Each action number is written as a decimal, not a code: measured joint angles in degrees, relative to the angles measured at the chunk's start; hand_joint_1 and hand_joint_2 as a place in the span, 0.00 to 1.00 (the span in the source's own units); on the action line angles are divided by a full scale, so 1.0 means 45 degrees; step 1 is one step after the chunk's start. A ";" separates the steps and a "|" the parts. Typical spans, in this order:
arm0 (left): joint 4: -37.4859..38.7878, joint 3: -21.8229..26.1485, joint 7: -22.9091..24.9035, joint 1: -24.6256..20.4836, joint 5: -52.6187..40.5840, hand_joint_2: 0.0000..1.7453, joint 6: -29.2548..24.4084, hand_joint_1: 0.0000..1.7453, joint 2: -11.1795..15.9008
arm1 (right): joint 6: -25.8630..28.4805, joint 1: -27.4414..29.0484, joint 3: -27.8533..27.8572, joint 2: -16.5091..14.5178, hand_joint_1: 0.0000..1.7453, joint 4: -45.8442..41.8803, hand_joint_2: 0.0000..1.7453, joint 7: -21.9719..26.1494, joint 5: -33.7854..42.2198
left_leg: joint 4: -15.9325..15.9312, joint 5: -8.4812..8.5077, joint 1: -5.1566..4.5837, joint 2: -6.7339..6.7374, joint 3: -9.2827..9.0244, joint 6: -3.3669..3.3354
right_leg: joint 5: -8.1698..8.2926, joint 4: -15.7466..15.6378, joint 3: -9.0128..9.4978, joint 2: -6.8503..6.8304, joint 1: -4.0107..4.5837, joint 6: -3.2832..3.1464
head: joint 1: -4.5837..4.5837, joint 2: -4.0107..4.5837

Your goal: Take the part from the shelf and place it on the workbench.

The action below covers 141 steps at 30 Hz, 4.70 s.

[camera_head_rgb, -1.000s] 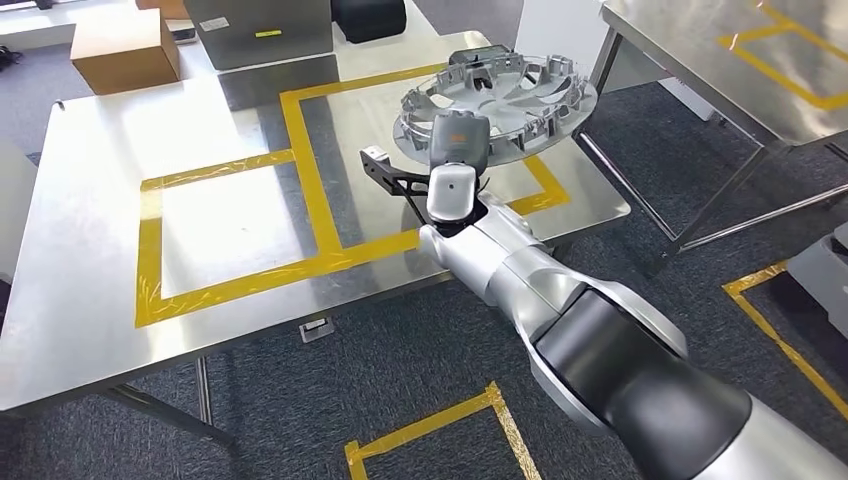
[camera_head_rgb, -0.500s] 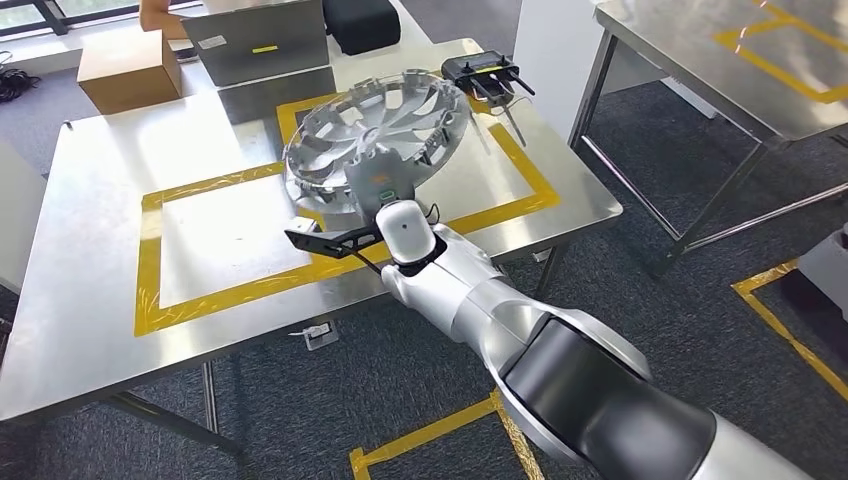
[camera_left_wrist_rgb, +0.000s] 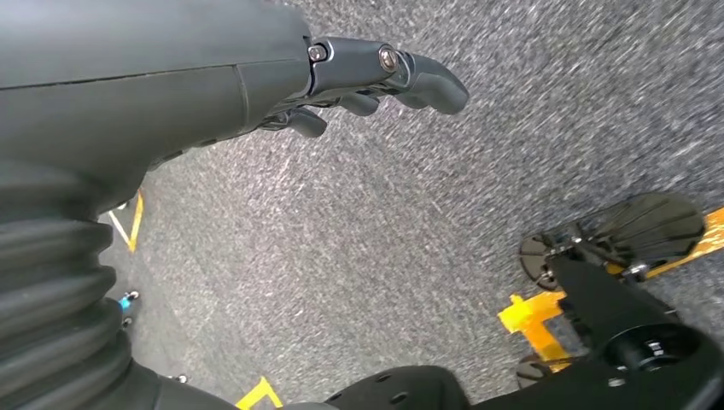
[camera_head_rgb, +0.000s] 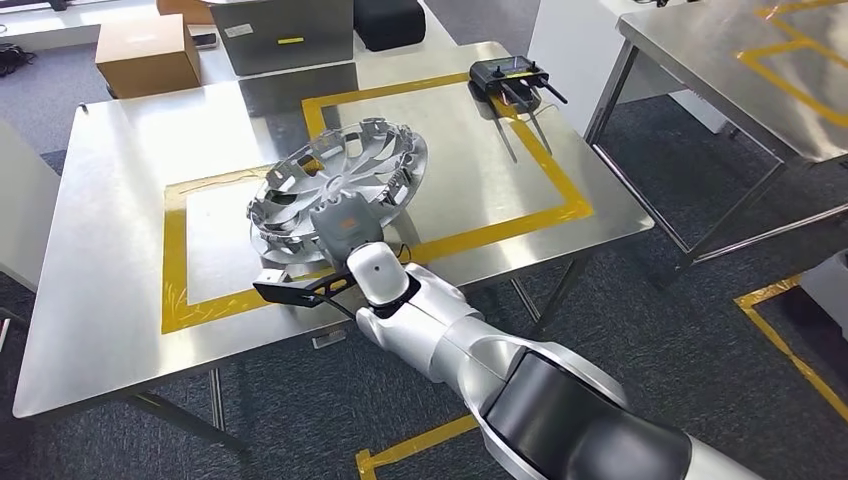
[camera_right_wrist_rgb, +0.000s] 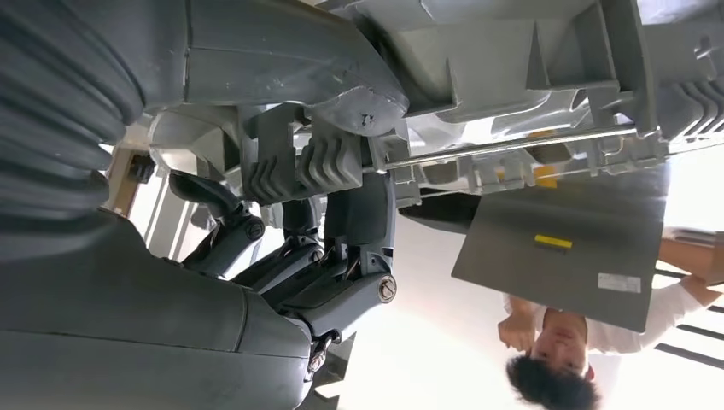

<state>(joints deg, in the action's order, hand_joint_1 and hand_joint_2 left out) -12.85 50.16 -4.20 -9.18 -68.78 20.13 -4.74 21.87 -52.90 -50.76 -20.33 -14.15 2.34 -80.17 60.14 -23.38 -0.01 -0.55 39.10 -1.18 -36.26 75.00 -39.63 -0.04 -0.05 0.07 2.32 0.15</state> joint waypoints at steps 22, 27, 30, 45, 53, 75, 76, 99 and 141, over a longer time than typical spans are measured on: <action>0.0016 -0.0069 0.0011 0.0017 -0.0246 1.00 0.0000 0.00 0.0021 | 0.0041 -0.0137 -0.0115 -0.0063 0.00 -0.0148 1.00 -0.0290 0.0227 | -0.0116 0.0026 -0.0151 -0.0004 -0.0181 0.0173 | 0.1785 -0.3369 0.1188 -0.0001 0.0278 -0.0364 | -0.0030 0.0000; 0.0015 -0.0078 0.0006 -0.0006 -0.0236 1.00 0.0000 0.00 0.0015 | 0.0041 -0.0196 -0.0115 -0.0022 0.00 -0.0148 1.00 -0.0306 0.0255 | -0.0115 0.0026 -0.0155 -0.0001 -0.0182 0.0172 | 0.1785 -0.3369 0.1192 0.0001 0.0270 -0.0371 | -0.0030 0.0000; 0.0015 -0.0079 0.0006 -0.0008 -0.0234 1.00 0.0000 0.00 0.0015 | 0.0039 -0.0213 -0.0115 -0.0002 0.00 -0.0148 1.00 -0.0316 0.0273 | -0.0113 0.0029 -0.0158 -0.0001 -0.0184 0.0167 | 0.1795 -0.3370 0.1195 0.0001 0.0264 -0.0372 | -0.0030 0.0000; 0.0015 -0.0090 0.0012 -0.0012 -0.0248 1.00 0.0000 0.00 0.0015 | 0.0036 -0.0219 -0.0115 0.0018 0.00 -0.0148 1.00 -0.0330 0.0312 | -0.0111 0.0035 -0.0166 -0.0002 -0.0186 0.0159 | 0.1805 -0.3370 0.1197 0.0002 0.0254 -0.0363 | -0.0030 0.0000; 0.0019 -0.0092 0.0063 0.0053 -0.0121 0.00 0.0000 0.00 0.0019 | 0.0271 -0.1045 0.0698 0.1391 0.00 -0.0126 1.00 -0.2309 0.1051 | -0.0106 0.0047 -0.0184 -0.0003 -0.0187 0.0141 | 0.1829 -0.3371 0.1202 0.0003 0.0235 -0.0327 | -0.0029 0.0000; 0.0017 -0.0185 -0.0655 -0.0075 -0.0125 0.00 0.0000 0.00 -0.0103 | -0.0879 -0.3671 0.1298 0.2346 0.00 -0.0112 1.00 -0.3449 -0.0284 | -0.0222 0.0131 -0.0196 0.0041 -0.0265 -0.0001 | 0.1896 -0.3449 0.1287 0.0035 0.0222 -0.0204 | -0.0034 0.0000; 0.0017 -0.0185 -0.0628 -0.0091 -0.0115 0.00 0.0000 0.00 -0.0128 | -0.0889 -0.3672 0.1298 0.2314 0.00 -0.0113 1.00 -0.3447 -0.0336 | -0.0384 0.0216 -0.0166 0.0066 -0.0351 -0.0075 | 0.1833 -0.3421 0.1313 0.0045 0.0229 -0.0138 | -0.0022 0.0000; 0.0000 -0.0185 -0.0571 -0.0011 0.0015 0.00 0.0014 0.00 -0.0192 | -0.0895 -0.3380 0.1298 0.2108 0.00 -0.0109 1.00 -0.3413 -0.0608 | 0.2966 -0.1573 0.0303 0.0098 0.0524 0.0861 | 0.2548 -0.3167 0.0412 0.0099 -0.0267 -0.0236 | 0.0036 0.0000; -0.0017 -0.0180 -0.0310 0.0265 0.0526 0.00 0.0017 0.00 -0.0194 | -0.1662 0.0675 0.2248 0.2463 0.00 0.0147 1.00 -0.3140 0.0335 | -0.0011 -0.0710 0.0211 0.0049 -0.0962 0.0080 | 0.1206 -0.1249 -0.0617 -0.0057 -0.0266 0.0519 | 0.0087 0.0000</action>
<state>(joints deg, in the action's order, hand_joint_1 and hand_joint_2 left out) -12.93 49.35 -5.60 -7.98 -66.42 20.21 -5.62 14.39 -49.86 -40.64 -9.25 -13.49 -11.79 -78.66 60.09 -26.58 0.93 -0.33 34.77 -0.83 -30.83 69.37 -42.41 -0.30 -1.24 2.41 2.72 0.15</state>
